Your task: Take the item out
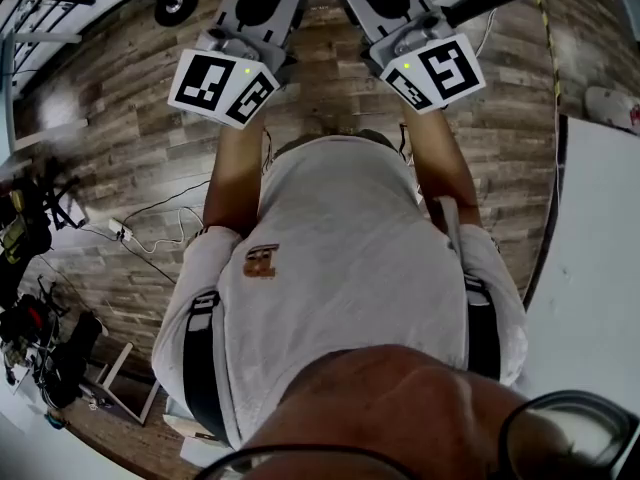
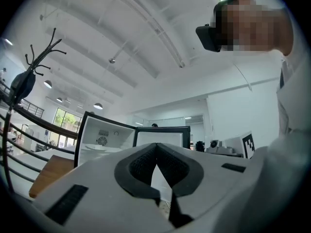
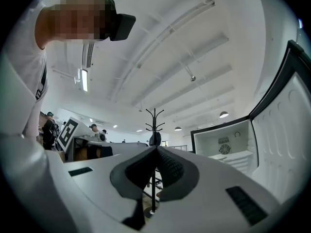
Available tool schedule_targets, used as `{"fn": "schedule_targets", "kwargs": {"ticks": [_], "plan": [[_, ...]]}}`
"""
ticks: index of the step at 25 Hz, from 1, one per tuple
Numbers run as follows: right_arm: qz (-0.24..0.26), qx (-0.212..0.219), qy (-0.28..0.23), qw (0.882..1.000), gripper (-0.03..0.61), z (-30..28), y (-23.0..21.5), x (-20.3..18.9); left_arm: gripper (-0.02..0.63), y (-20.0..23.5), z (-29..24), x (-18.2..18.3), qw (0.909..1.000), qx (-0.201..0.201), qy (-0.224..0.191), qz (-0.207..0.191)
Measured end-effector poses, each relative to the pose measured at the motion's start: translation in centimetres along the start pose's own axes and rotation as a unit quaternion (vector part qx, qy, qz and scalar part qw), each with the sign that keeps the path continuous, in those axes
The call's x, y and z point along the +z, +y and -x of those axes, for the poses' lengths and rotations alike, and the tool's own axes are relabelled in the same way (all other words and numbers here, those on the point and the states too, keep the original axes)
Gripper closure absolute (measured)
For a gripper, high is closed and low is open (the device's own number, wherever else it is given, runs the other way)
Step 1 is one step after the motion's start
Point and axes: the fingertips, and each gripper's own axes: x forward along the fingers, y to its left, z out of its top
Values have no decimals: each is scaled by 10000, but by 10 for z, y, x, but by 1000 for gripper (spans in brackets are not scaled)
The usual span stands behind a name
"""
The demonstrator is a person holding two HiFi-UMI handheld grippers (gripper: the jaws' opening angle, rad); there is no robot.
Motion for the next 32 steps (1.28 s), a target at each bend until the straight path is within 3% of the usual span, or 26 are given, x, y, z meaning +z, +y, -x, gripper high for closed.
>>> {"fn": "schedule_targets", "kwargs": {"ticks": [9,18,32], "plan": [[4,145,-21,9999,545,1,-15,1,595,8,-12,-3,9997,223,-51,-7],[-19,277,-3,9996,545,12,-65,1,595,8,-54,-11,9987,479,-79,-127],[54,445,-22,9990,545,23,-87,-1,595,-1,-74,-18,9971,665,-39,-359]]}}
